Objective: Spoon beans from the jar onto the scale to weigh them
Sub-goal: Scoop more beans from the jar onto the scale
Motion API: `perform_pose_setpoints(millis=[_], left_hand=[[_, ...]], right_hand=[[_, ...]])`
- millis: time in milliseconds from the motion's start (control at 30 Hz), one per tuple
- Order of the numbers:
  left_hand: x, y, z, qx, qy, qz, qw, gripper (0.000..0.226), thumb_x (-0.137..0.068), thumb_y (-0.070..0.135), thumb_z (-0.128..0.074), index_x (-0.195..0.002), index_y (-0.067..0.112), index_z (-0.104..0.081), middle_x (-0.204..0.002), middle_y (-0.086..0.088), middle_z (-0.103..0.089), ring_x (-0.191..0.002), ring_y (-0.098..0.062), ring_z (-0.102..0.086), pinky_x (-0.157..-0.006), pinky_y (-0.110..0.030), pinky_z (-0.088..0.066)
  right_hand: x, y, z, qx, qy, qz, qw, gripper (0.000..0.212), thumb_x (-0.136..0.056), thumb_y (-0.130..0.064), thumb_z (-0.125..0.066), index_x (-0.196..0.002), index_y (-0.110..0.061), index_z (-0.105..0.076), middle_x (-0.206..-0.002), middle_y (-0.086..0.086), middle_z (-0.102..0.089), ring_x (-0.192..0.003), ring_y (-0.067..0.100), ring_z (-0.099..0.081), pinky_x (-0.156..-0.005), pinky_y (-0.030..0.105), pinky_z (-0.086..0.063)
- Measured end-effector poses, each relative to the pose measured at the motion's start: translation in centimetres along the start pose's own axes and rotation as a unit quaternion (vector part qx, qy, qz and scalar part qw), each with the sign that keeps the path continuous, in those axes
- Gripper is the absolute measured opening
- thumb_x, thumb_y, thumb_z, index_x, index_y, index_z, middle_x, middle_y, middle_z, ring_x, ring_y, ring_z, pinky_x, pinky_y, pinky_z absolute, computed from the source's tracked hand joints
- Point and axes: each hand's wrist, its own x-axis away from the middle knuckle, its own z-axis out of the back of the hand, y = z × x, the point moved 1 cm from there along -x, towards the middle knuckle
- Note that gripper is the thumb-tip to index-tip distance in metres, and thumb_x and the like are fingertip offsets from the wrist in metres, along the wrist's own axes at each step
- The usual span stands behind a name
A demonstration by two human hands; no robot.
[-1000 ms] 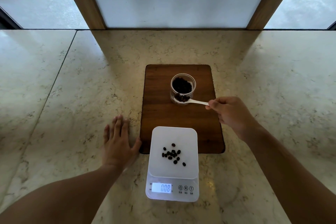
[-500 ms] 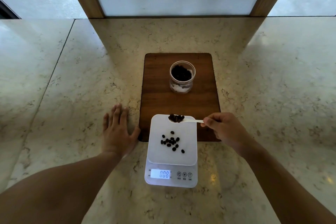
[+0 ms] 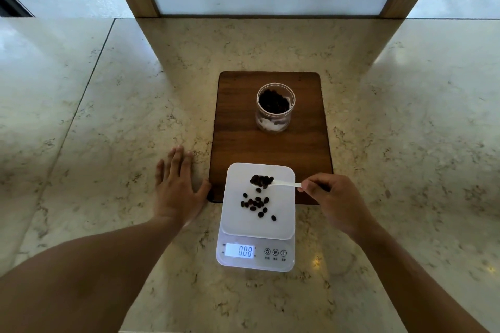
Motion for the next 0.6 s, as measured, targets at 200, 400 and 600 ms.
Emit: perform_pose_setpoints(millis=[200, 400, 600], left_hand=[[0.03, 0.06, 0.03, 0.001, 0.001, 0.001, 1.000, 0.082, -0.087, 0.061, -0.030, -0.153, 0.013, -0.020, -0.163, -0.010, -0.015, -0.151, -0.018, 0.001, -0.122, -0.046, -0.003], [-0.04, 0.01, 0.03, 0.000, -0.001, 0.001, 1.000, 0.082, -0.087, 0.061, -0.031, -0.153, 0.014, -0.019, -0.164, -0.010, -0.014, -0.151, -0.017, 0.004, -0.122, -0.046, -0.003], [0.09, -0.06, 0.05, 0.003, -0.004, 0.002, 1.000, 0.082, -0.087, 0.061, -0.032, -0.153, 0.014, -0.018, -0.164, -0.010, -0.013, -0.151, -0.017, 0.004, -0.122, -0.047, -0.004]], right_hand=[[0.24, -0.18, -0.06, 0.010, 0.023, 0.023, 0.999, 0.014, -0.091, -0.018, -0.066, -0.085, -0.028, -0.074, -0.077, -0.017, -0.071, -0.075, -0.007, -0.063, -0.061, 0.006, -0.042], [0.29, 0.19, 0.20, 0.009, 0.038, 0.038, 0.998, 0.011, -0.089, -0.017, -0.068, -0.089, -0.023, -0.077, -0.081, -0.011, -0.071, -0.075, 0.004, -0.063, -0.067, 0.022, -0.047], [1.00, 0.22, 0.31, -0.074, 0.049, 0.048, 0.995, 0.021, -0.089, -0.017, -0.069, -0.086, -0.037, -0.075, -0.068, -0.006, -0.069, -0.056, 0.010, -0.062, -0.055, 0.020, -0.050]])
